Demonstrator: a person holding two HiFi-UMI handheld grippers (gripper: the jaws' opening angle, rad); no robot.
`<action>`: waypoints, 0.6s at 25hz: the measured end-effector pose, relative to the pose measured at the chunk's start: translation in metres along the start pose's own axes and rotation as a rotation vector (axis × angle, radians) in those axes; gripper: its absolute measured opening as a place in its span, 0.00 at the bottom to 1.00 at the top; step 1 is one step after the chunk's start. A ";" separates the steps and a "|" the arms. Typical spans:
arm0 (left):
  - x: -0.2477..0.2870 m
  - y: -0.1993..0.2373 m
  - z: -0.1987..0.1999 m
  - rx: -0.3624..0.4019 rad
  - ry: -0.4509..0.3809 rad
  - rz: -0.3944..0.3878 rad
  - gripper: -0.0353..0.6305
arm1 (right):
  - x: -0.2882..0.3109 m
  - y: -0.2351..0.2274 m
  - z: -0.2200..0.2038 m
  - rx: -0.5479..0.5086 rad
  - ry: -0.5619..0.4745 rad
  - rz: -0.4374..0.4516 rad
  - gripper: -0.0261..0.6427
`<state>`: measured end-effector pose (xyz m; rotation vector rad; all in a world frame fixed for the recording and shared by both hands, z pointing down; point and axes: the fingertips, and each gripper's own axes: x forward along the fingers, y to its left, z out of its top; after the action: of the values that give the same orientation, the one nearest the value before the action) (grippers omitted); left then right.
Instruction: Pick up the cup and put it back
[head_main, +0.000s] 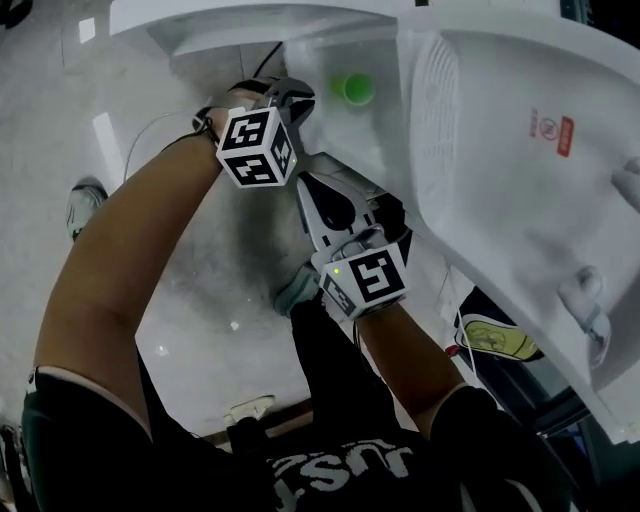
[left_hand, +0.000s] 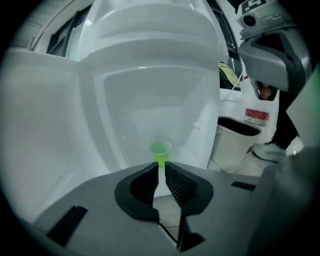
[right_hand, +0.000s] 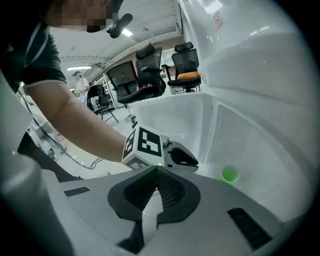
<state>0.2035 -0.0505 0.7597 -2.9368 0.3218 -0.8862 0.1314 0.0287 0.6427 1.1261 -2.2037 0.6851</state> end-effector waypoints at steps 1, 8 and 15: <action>0.009 -0.002 0.000 0.032 0.006 -0.006 0.11 | -0.001 -0.002 -0.006 0.000 0.010 0.003 0.09; 0.066 -0.013 0.004 0.348 0.063 -0.029 0.22 | -0.010 -0.008 -0.034 -0.003 0.062 0.027 0.09; 0.114 -0.024 0.019 0.612 0.105 -0.102 0.28 | -0.014 -0.012 -0.045 0.030 0.082 0.033 0.09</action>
<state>0.3111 -0.0518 0.8086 -2.3612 -0.0886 -0.9460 0.1595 0.0605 0.6674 1.0600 -2.1540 0.7674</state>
